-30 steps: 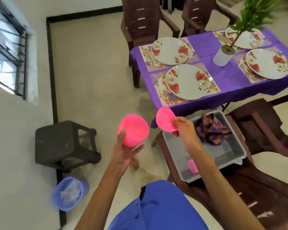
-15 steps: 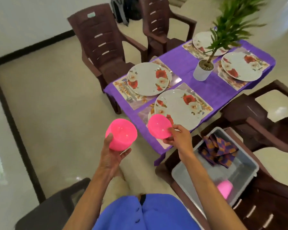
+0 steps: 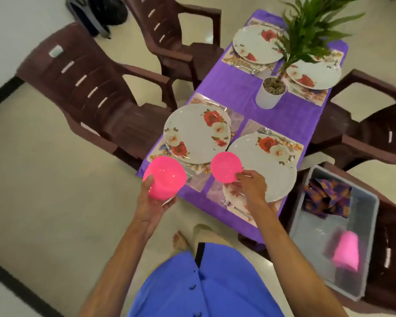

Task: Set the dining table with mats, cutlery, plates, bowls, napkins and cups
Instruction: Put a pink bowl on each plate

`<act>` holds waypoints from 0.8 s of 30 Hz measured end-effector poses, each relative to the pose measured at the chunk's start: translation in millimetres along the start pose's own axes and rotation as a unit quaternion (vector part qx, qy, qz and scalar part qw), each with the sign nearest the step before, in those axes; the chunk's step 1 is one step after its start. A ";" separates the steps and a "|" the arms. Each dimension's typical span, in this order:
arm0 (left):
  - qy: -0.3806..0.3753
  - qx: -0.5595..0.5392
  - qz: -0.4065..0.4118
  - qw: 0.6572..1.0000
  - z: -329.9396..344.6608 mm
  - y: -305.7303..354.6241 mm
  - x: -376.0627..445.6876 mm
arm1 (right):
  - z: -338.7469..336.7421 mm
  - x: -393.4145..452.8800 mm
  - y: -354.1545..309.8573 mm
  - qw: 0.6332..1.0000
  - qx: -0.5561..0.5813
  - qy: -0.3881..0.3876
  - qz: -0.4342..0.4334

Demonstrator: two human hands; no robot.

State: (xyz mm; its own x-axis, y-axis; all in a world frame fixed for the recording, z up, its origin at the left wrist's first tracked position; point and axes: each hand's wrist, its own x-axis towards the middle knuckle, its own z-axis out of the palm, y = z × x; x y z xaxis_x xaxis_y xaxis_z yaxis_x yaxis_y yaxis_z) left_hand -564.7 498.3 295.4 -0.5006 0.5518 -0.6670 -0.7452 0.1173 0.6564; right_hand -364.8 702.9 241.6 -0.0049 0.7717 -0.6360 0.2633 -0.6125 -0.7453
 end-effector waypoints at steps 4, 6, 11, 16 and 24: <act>-0.016 0.017 -0.017 1.000 -5.0 41.6 53.6 | 61.6 29.9 -20.8 0.999 0.016 0.029 0.020; -0.008 0.033 -0.030 0.999 -2.3 59.9 78.0 | 89.2 50.9 -28.6 0.999 0.017 0.038 0.032; -0.023 0.069 -0.050 0.996 3.1 89.9 127.6 | 131.7 84.5 -41.5 0.997 -0.016 0.055 0.048; -0.056 0.082 -0.074 0.992 18.1 110.9 153.3 | 139.6 93.4 -33.0 0.989 -0.118 0.072 0.049; -0.116 0.149 -0.127 0.974 36.6 112.4 178.9 | 138.8 32.0 -53.8 0.998 -0.055 0.020 -0.035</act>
State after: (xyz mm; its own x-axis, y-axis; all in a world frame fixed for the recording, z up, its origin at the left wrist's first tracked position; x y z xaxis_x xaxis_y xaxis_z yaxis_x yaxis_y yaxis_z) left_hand -721.9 640.4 262.8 -0.1783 0.6419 -0.7458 -0.6533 0.4896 0.5775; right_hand -513.0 736.8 233.6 0.0101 0.8193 -0.5733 0.3688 -0.5360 -0.7594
